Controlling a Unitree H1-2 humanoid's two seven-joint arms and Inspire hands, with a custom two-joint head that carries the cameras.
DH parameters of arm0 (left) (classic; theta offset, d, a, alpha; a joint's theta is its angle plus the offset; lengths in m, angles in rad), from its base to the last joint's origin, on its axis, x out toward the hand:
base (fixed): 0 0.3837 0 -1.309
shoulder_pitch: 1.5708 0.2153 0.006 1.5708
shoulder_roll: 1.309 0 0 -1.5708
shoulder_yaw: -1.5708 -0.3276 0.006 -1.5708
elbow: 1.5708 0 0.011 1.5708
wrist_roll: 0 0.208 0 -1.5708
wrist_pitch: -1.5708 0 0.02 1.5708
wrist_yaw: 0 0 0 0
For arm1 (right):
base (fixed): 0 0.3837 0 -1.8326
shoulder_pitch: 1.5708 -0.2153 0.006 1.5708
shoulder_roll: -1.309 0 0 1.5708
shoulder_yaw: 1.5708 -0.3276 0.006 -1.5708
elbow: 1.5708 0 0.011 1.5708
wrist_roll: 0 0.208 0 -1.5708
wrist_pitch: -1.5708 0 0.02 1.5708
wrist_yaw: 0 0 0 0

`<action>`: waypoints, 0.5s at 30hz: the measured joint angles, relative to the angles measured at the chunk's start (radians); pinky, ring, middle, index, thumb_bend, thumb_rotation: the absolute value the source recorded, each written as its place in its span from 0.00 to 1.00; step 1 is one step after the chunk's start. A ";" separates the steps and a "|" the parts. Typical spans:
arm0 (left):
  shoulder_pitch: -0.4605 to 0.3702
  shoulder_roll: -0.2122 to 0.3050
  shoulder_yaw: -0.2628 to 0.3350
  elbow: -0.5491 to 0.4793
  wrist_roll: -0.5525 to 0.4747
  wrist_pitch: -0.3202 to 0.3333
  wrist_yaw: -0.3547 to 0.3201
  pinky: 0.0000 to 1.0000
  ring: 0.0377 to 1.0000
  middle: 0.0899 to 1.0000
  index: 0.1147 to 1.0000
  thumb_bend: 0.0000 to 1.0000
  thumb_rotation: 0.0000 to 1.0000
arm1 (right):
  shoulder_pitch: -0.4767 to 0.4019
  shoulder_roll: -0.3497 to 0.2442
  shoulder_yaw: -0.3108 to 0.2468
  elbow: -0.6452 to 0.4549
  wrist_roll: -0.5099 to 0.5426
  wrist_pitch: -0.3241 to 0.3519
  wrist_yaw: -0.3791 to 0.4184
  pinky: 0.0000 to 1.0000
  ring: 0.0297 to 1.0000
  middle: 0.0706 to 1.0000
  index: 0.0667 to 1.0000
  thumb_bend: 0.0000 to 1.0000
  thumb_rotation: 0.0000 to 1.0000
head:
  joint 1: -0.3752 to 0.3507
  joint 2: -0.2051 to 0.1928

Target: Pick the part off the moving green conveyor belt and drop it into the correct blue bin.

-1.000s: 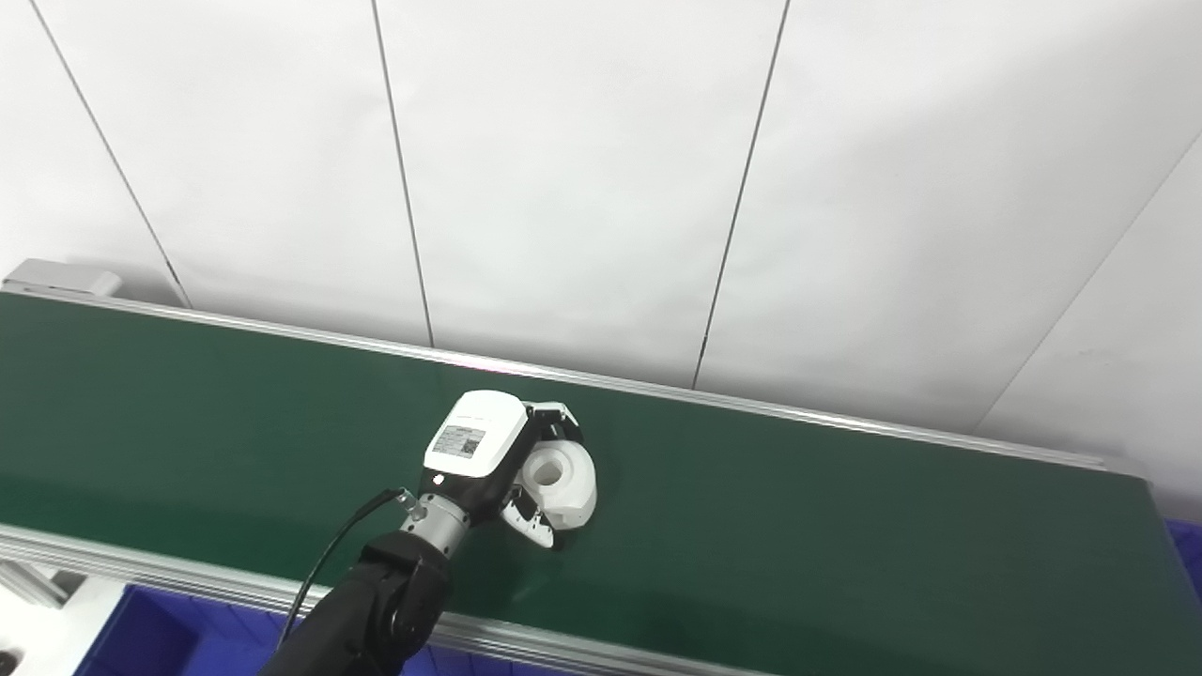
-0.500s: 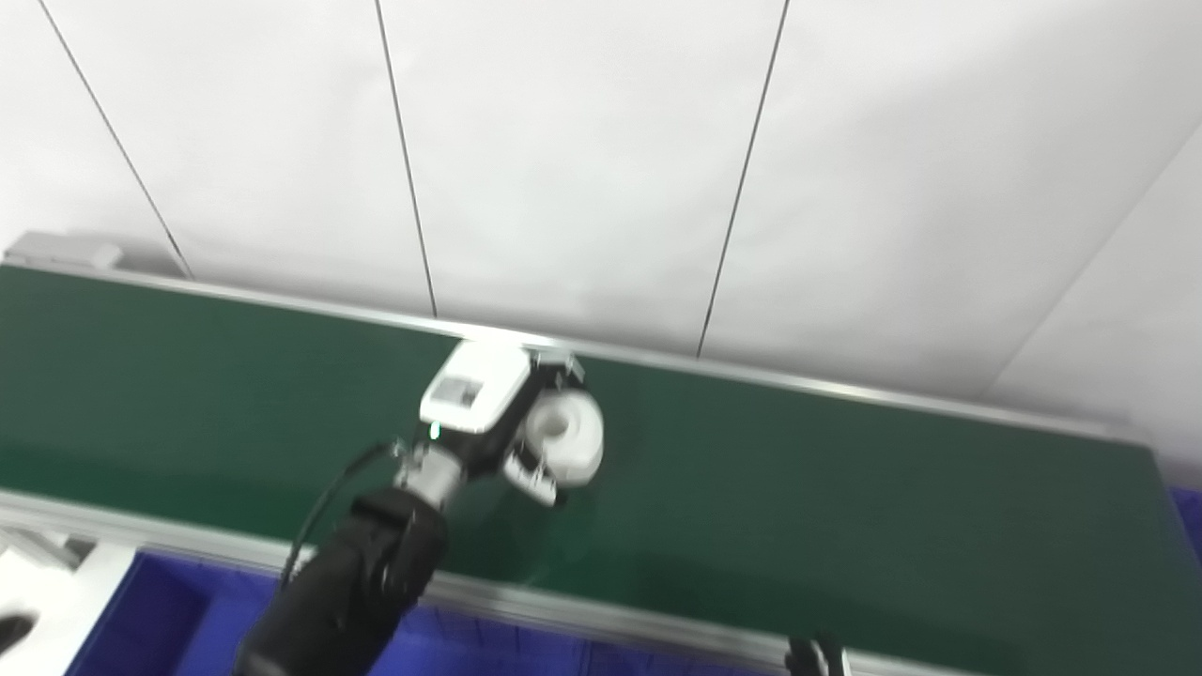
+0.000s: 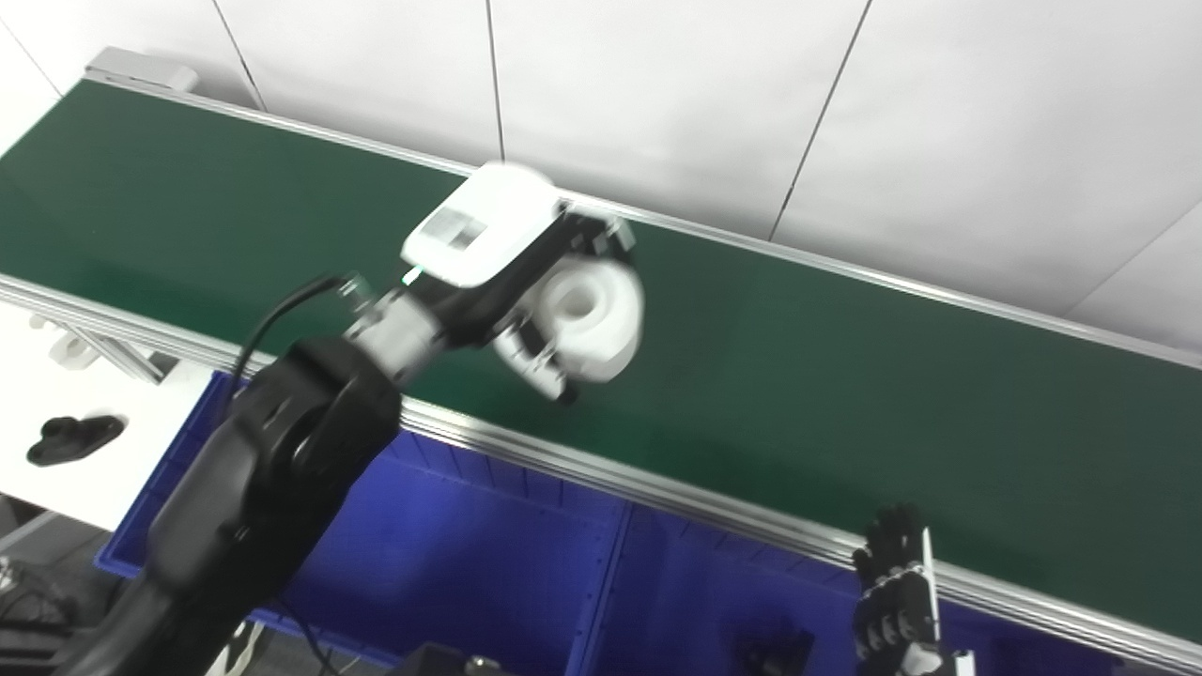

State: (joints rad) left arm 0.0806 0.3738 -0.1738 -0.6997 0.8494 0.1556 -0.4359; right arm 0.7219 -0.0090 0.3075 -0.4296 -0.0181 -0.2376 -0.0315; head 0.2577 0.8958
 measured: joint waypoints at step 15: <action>0.289 0.041 0.107 0.196 0.129 -0.104 0.094 0.34 0.34 0.40 0.47 0.50 0.00 | -0.057 -0.019 -0.029 0.045 0.035 0.011 0.022 0.99 0.96 0.95 0.98 0.75 1.00 | -0.015 -0.052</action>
State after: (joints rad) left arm 0.3697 0.4151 -0.0664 -0.5041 0.9781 0.0518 -0.3419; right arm 0.6652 -0.0279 0.2781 -0.3842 0.0171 -0.2270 -0.0094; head 0.2424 0.8438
